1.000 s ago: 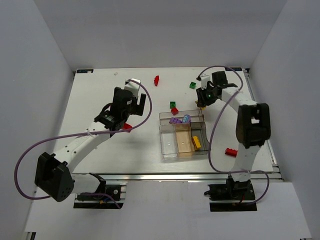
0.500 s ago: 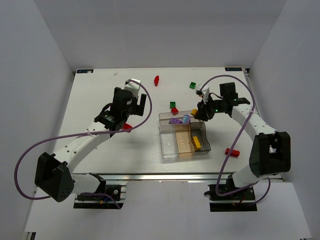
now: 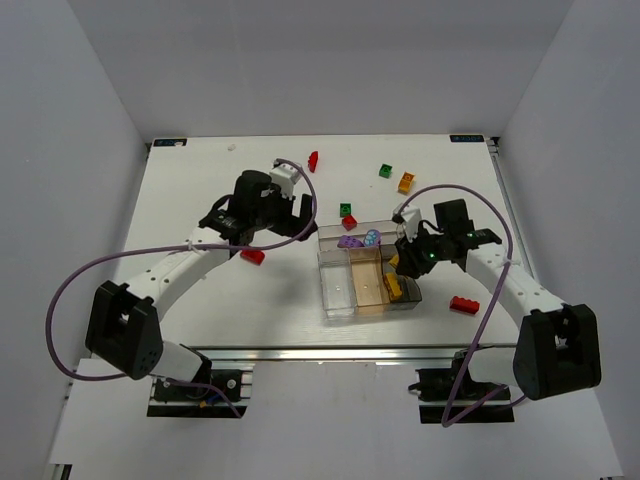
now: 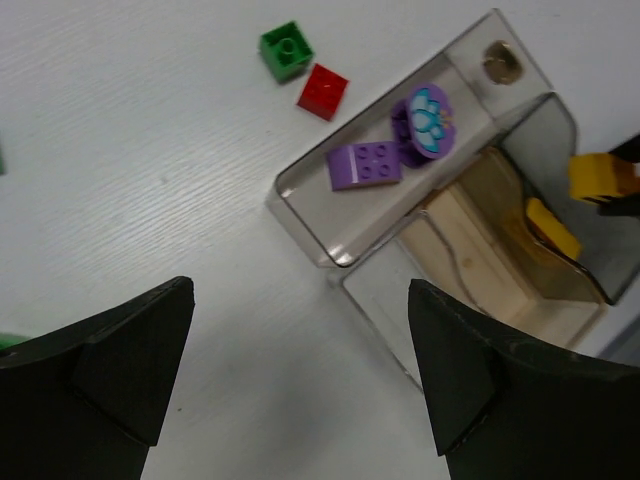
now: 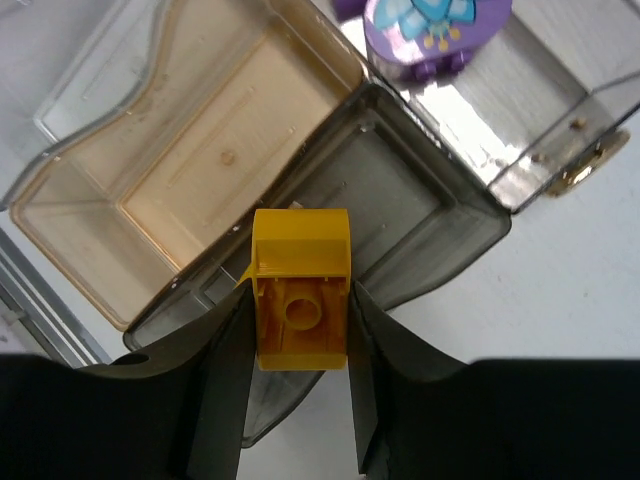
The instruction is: Sort the legos into containers by color
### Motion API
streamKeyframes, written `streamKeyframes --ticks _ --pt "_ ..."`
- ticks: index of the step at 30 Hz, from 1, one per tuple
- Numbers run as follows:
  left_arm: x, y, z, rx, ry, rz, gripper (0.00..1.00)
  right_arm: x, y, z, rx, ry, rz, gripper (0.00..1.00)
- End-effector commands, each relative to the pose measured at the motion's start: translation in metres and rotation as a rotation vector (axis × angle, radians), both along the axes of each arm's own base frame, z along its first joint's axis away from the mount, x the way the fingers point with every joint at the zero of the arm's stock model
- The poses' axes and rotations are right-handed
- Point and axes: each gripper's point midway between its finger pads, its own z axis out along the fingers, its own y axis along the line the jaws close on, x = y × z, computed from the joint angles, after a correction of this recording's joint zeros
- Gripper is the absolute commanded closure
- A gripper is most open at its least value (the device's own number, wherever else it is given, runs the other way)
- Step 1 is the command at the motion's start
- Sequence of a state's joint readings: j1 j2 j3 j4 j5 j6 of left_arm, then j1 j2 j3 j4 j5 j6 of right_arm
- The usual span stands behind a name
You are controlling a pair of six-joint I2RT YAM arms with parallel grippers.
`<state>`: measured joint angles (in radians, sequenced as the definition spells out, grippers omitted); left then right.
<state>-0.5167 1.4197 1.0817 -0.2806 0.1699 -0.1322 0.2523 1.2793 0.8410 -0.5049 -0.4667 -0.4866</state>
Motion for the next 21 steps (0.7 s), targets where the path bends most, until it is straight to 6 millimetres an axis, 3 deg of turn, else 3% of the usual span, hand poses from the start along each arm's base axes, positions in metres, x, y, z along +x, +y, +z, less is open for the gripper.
streamKeyframes --ticks 1,2,4,6,10,13,15,16,18,21 --pt "-0.021 -0.030 0.041 -0.160 -0.051 -0.202 0.03 0.000 -0.008 -0.008 -0.038 0.008 -0.086 0.83" --pt "-0.023 -0.031 0.042 -0.167 -0.058 -0.219 0.02 -0.001 -0.008 -0.011 -0.041 0.018 -0.089 0.66" --pt "-0.031 -0.037 0.048 -0.199 -0.077 -0.274 0.02 -0.002 -0.008 -0.013 -0.045 0.030 -0.086 0.48" --pt "-0.039 -0.042 0.052 -0.227 -0.077 -0.322 0.02 -0.004 -0.006 -0.013 -0.034 0.029 -0.074 0.42" --pt "-0.044 -0.045 0.056 -0.248 -0.090 -0.354 0.02 0.003 -0.002 0.008 0.004 -0.025 -0.065 0.36" --pt "-0.045 -0.046 0.058 -0.255 -0.092 -0.360 0.02 0.007 0.005 0.023 0.045 -0.021 -0.070 0.38" --pt "-0.046 -0.048 0.058 -0.274 -0.087 -0.365 0.02 0.020 0.005 0.036 0.062 -0.047 -0.120 0.42" --pt "-0.049 -0.051 0.059 -0.289 -0.082 -0.387 0.02 0.027 0.004 0.040 0.065 -0.058 -0.152 0.51" --pt "-0.052 -0.054 0.057 -0.309 -0.062 -0.405 0.03 0.044 0.008 0.057 0.115 -0.081 -0.203 0.57" --pt "-0.052 -0.056 0.056 -0.308 -0.052 -0.418 0.05 0.073 -0.001 0.067 0.116 -0.088 -0.351 0.81"
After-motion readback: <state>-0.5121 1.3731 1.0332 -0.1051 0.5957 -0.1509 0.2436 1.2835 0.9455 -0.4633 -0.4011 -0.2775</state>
